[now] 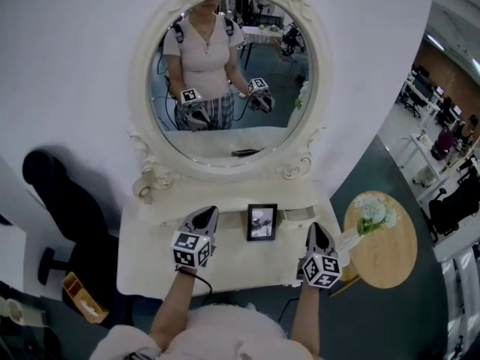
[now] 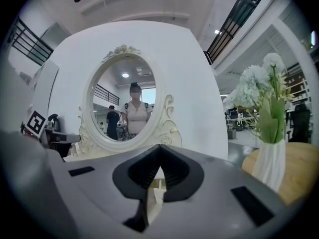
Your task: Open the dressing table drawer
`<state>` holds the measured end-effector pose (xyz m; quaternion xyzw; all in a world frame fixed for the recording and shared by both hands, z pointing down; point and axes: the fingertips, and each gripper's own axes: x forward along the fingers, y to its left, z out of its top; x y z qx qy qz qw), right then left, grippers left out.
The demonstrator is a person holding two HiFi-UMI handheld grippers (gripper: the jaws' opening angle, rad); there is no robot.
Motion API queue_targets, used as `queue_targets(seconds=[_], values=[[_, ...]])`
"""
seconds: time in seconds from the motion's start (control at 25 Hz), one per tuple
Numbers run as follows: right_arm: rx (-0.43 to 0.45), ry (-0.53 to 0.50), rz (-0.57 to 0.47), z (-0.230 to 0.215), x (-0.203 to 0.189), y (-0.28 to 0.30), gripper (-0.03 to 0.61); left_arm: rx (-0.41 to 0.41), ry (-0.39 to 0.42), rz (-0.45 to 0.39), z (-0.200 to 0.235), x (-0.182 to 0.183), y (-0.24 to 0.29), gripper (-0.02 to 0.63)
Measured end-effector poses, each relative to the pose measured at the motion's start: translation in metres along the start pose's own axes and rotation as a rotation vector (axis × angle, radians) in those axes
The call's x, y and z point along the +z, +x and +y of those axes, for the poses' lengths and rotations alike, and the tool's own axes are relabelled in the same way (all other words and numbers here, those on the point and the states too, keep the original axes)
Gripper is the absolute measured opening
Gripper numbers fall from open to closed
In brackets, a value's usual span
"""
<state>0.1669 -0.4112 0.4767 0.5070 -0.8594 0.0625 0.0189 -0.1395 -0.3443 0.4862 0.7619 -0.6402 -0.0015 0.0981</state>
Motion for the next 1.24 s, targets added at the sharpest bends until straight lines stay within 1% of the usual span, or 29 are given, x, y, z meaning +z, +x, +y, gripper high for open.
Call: queue_targets(seconds=[0.2,0.4,1.24], values=[[0.004,-0.012,-0.002,-0.001,0.002,-0.001,0.015,-0.003,-0.003,-0.011,0.001,0.003,0.003,0.028],[-0.011,-0.006,0.0,-0.005,0.005,0.0,0.014,-0.007,-0.004,-0.002,-0.001,0.0,0.005,0.028],[-0.014,-0.004,0.03,-0.006,-0.001,-0.004,0.014,-0.006,-0.02,0.017,-0.004,-0.009,-0.001,0.028]])
